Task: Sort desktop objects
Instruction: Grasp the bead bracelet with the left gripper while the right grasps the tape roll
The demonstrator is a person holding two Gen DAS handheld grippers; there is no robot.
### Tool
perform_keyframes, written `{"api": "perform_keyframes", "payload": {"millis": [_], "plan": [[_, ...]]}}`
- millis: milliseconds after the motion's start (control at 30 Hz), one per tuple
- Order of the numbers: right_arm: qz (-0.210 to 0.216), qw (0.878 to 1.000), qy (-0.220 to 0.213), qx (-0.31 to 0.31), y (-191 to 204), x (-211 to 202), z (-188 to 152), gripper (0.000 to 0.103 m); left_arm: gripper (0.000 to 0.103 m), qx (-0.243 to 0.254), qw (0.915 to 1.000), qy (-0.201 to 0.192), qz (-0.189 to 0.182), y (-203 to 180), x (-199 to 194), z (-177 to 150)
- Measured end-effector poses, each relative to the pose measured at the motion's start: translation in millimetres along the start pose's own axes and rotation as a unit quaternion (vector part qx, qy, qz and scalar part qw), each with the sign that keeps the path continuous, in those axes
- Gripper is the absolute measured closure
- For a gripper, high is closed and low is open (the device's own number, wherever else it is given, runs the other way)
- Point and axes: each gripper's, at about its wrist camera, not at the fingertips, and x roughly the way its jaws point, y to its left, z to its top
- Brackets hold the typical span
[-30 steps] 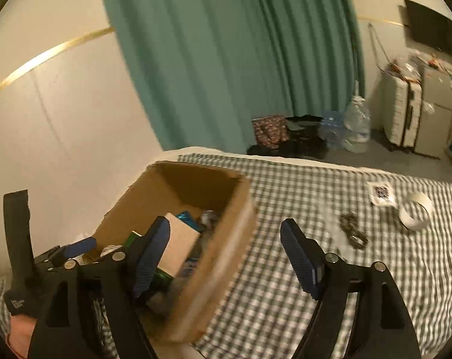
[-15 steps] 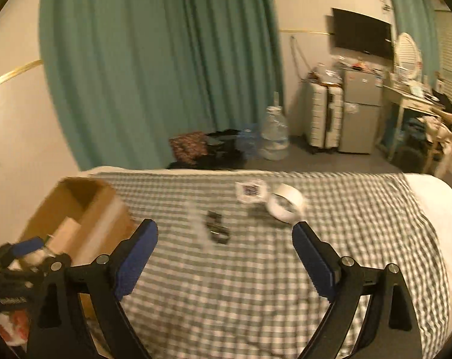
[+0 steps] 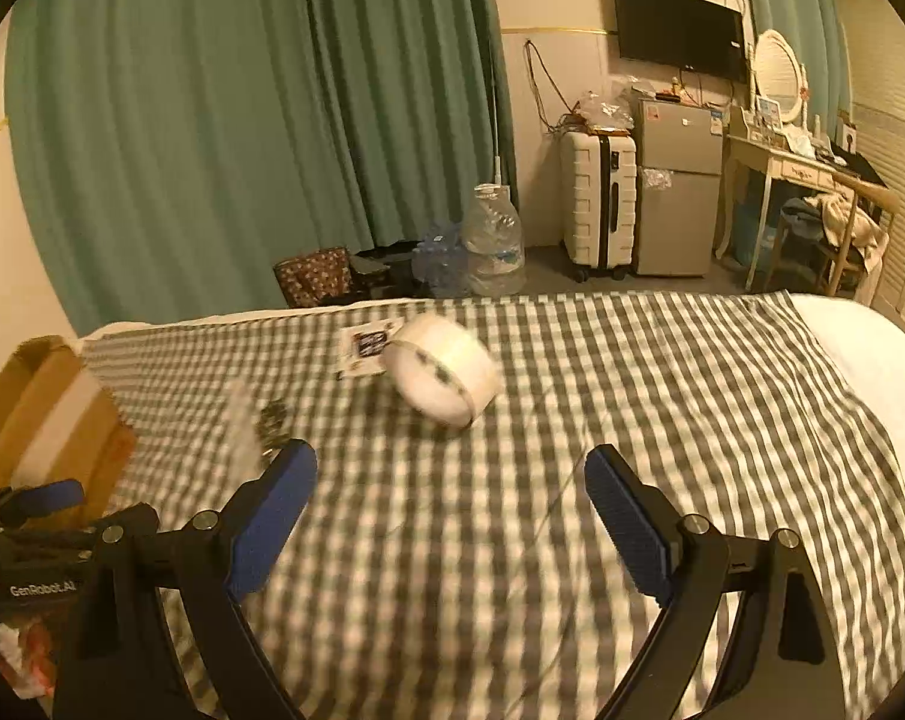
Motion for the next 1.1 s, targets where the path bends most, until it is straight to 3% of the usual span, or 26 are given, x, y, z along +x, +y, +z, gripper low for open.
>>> {"api": "perform_keyframes", "payload": {"millis": [167,367,467,533,567,633,667,700,767,867,933,1100], "plan": [[0.013,1.000,-0.003,0.000,-9.3,43.4,17.6,0.011,0.000,0.017,0.9998,-0.006,0.010,-19.9,34.7,25.6],[0.020,0.997,-0.014,-0.067,6.6,75.2,33.1,0.012,0.004,0.073,0.9972,-0.011,0.012,-44.7,68.7,47.0],[0.012,0.995,-0.009,-0.101,16.1,90.5,34.5,0.012,0.013,0.071,0.9974,0.015,0.004,-43.4,90.8,51.1],[0.009,0.994,0.003,-0.113,17.1,102.5,32.5,0.012,0.032,0.069,0.9972,0.029,-0.001,-42.3,100.6,51.4],[0.009,0.993,0.011,-0.116,16.8,107.3,31.1,0.012,0.037,0.074,0.9969,0.026,0.003,-43.2,101.4,51.0],[0.013,0.992,0.021,-0.121,17.3,110.7,28.6,0.021,0.071,0.088,0.9959,0.021,-0.003,-45.5,100.8,50.7],[0.012,0.992,0.027,-0.124,17.7,111.2,27.7,0.037,0.076,0.085,0.9955,0.033,-0.024,-43.6,101.8,51.1],[0.010,0.991,0.037,-0.126,18.0,111.7,27.5,0.055,0.078,0.079,0.9955,0.040,-0.033,-42.6,102.9,51.7],[0.011,0.991,0.048,-0.122,16.9,110.4,26.1,0.070,0.086,0.079,0.9953,0.044,-0.036,-40.5,99.7,50.6],[0.029,0.993,0.051,-0.101,12.3,102.3,24.9,0.073,0.088,0.081,0.9945,0.047,-0.045,-37.7,90.4,47.9],[0.030,0.994,0.050,-0.093,11.3,96.8,24.8,0.082,0.092,0.084,0.9944,0.044,-0.046,-34.2,80.9,45.6],[0.051,0.995,0.056,-0.058,5.0,84.6,21.7,0.099,0.092,0.083,0.9941,0.041,-0.056,-29.7,59.2,44.7]]}}
